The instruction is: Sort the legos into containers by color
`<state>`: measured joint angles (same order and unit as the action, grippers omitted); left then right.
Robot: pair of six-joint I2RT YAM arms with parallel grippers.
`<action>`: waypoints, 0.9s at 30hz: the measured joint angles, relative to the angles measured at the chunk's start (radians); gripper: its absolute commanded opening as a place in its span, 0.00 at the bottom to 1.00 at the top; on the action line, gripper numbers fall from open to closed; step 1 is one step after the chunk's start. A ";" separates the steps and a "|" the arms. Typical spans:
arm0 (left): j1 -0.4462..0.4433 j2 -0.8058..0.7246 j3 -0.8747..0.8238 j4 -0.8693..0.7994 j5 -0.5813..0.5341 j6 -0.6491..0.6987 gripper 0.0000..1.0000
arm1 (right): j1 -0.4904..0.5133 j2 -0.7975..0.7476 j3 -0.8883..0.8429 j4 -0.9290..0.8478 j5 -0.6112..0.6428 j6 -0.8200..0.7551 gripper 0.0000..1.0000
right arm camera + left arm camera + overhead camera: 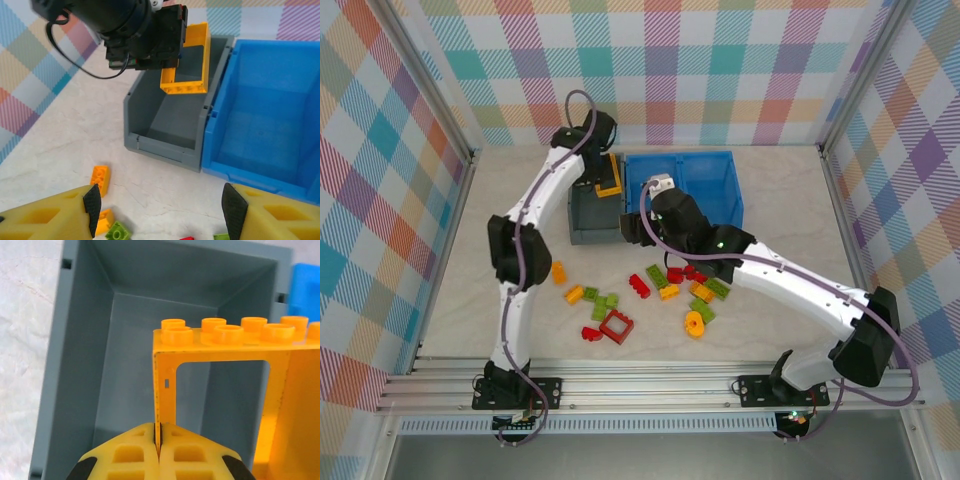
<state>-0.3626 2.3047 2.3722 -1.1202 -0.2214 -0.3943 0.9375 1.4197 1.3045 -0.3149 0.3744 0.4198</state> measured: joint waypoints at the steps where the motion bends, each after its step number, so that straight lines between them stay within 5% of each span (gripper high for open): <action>1: 0.006 0.041 0.038 -0.016 -0.001 0.016 0.00 | -0.003 0.003 0.000 0.000 0.000 0.005 0.67; 19: 0.045 0.156 0.043 0.045 0.049 0.128 0.00 | -0.008 0.006 -0.039 -0.001 -0.037 0.067 0.67; 24: 0.054 0.198 0.045 0.072 0.074 0.134 0.28 | -0.009 0.002 -0.077 -0.011 -0.043 0.071 0.67; 27: 0.054 0.200 0.045 0.073 0.083 0.128 0.35 | -0.009 -0.002 -0.100 -0.031 -0.045 0.074 0.67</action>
<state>-0.3088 2.5050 2.4172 -1.0470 -0.1383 -0.2665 0.9287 1.4181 1.2045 -0.3454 0.3294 0.4938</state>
